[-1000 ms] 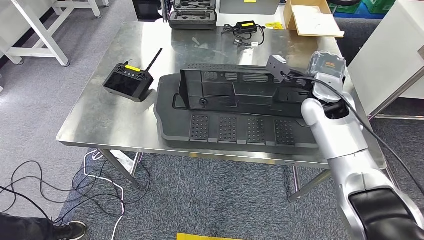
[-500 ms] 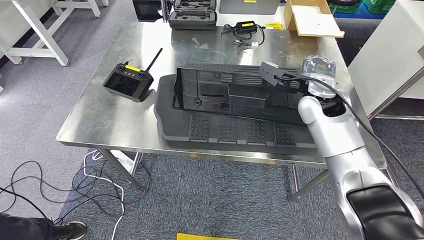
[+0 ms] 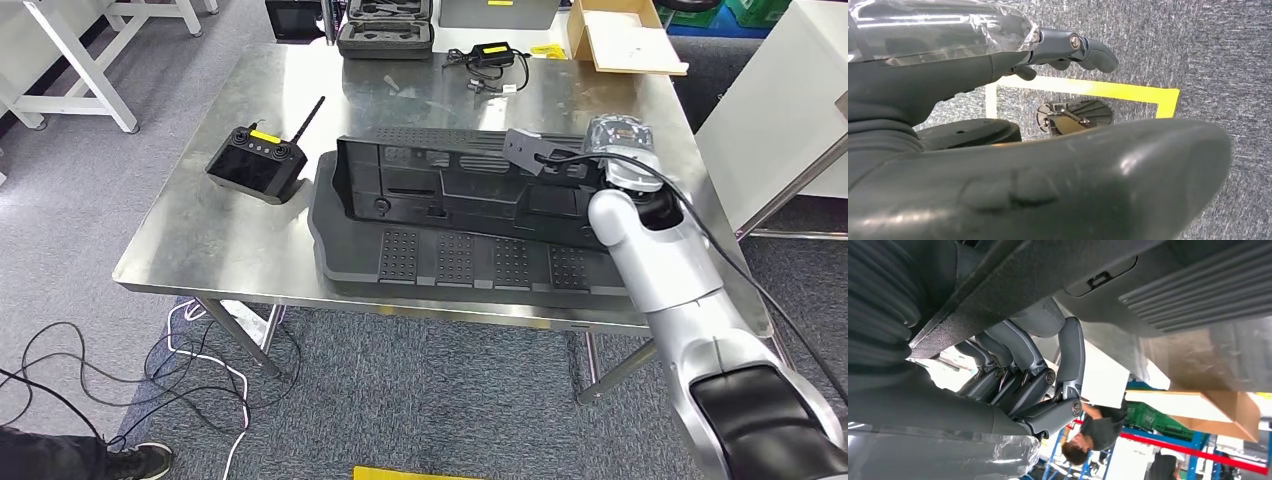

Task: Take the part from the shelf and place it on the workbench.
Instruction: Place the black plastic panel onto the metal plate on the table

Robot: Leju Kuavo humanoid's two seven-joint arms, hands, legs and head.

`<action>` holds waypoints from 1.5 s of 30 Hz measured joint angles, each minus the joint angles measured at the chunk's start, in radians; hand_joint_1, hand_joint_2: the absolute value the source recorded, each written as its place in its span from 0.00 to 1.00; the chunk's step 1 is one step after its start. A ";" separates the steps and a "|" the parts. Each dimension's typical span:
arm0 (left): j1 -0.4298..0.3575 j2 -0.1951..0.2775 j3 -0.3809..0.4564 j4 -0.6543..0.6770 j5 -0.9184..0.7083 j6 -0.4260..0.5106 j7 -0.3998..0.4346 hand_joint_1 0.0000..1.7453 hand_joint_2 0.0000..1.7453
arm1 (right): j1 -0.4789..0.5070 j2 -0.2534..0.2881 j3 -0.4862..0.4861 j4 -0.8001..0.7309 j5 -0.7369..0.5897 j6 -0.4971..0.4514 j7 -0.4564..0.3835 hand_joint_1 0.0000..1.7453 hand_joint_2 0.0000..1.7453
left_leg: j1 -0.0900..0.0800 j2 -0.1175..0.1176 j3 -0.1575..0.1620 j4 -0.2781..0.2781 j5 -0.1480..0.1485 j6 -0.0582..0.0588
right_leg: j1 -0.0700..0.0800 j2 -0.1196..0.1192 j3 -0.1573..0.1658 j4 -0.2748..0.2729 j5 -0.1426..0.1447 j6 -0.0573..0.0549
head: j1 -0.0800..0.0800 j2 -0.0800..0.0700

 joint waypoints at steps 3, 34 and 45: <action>0.000 0.000 0.000 0.000 -0.002 -0.002 0.000 0.00 0.00 | -0.007 0.001 0.011 0.001 -0.016 0.026 0.000 1.00 1.00 | 0.000 0.000 0.001 0.000 0.000 0.000 | 0.000 0.000 0.000 0.000 0.000 0.000 | 0.000 0.000; -0.001 0.000 0.000 0.000 -0.002 -0.016 0.000 0.00 0.00 | -0.045 0.011 0.092 0.001 -0.023 0.113 0.000 1.00 1.00 | 0.000 0.000 0.006 0.000 0.000 0.000 | 0.000 0.000 0.006 0.000 0.000 0.000 | -0.001 0.000; 0.000 0.000 0.000 0.000 -0.004 -0.014 0.004 0.00 0.00 | -0.038 0.011 0.121 0.001 -0.002 -0.021 0.000 0.00 1.00 | 0.000 0.001 0.006 0.000 0.000 0.000 | 0.000 0.000 0.005 0.000 0.000 0.000 | -0.001 0.000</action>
